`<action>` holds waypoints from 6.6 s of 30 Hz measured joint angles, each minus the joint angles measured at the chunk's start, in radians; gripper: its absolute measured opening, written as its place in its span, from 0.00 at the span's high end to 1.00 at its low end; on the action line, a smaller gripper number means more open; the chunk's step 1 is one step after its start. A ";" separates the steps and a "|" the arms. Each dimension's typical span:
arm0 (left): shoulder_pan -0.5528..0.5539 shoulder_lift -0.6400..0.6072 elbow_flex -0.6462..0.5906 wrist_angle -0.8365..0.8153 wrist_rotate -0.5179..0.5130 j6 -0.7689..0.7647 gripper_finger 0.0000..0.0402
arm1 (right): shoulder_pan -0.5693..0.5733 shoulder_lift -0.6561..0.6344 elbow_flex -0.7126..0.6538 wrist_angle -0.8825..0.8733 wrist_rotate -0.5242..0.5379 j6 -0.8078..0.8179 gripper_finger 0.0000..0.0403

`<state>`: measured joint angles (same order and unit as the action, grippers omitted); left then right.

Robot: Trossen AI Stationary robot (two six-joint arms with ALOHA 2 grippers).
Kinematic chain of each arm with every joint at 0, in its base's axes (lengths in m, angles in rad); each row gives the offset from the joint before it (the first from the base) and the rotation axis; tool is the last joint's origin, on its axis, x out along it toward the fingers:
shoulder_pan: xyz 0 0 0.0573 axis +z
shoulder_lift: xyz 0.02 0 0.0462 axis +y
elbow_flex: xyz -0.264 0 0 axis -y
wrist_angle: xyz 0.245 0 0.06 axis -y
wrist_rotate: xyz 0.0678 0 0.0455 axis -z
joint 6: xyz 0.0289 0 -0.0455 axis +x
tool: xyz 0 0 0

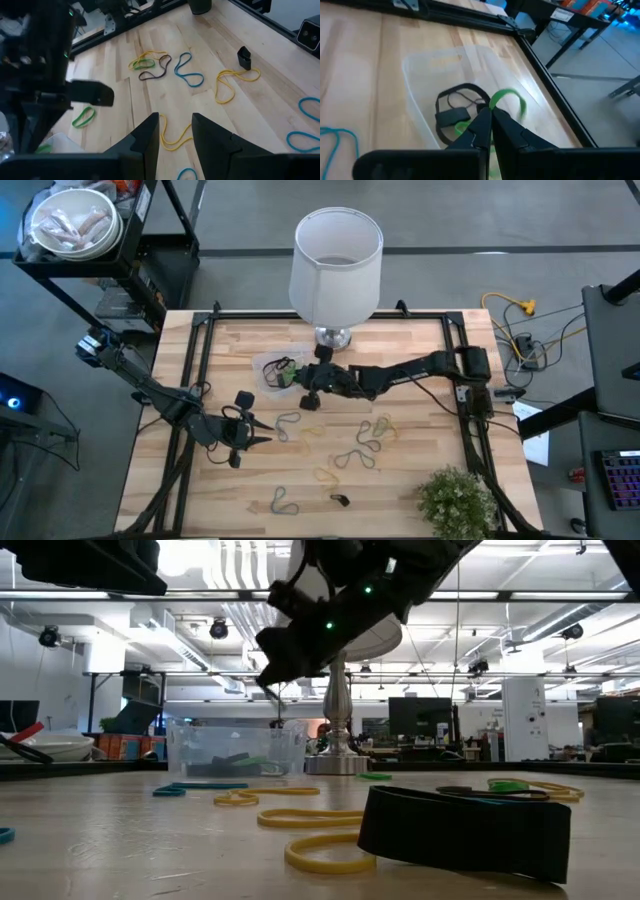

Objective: Pick and place rubber bands into bin
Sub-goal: Put the green rubber band into the transparent bin, then put the blue rubber band into the transparent bin

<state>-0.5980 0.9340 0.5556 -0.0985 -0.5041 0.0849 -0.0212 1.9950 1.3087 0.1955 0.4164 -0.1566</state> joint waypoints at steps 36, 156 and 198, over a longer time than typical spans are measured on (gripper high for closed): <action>0.000 0.000 -0.002 0.000 0.000 -0.001 0.75 | -0.023 0.174 0.156 -0.027 0.020 -0.015 0.81; 0.418 0.699 0.304 -0.434 0.544 0.209 0.92 | 0.521 -0.191 0.142 -0.913 0.028 0.364 0.84; 0.330 0.259 0.333 -0.486 -0.037 0.266 1.00 | 0.521 -0.190 0.142 -0.916 0.028 0.364 0.84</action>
<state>-0.2679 1.1933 0.8886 -0.5841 -0.5411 0.3506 0.4996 1.8046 1.4509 -0.7208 0.4446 0.2070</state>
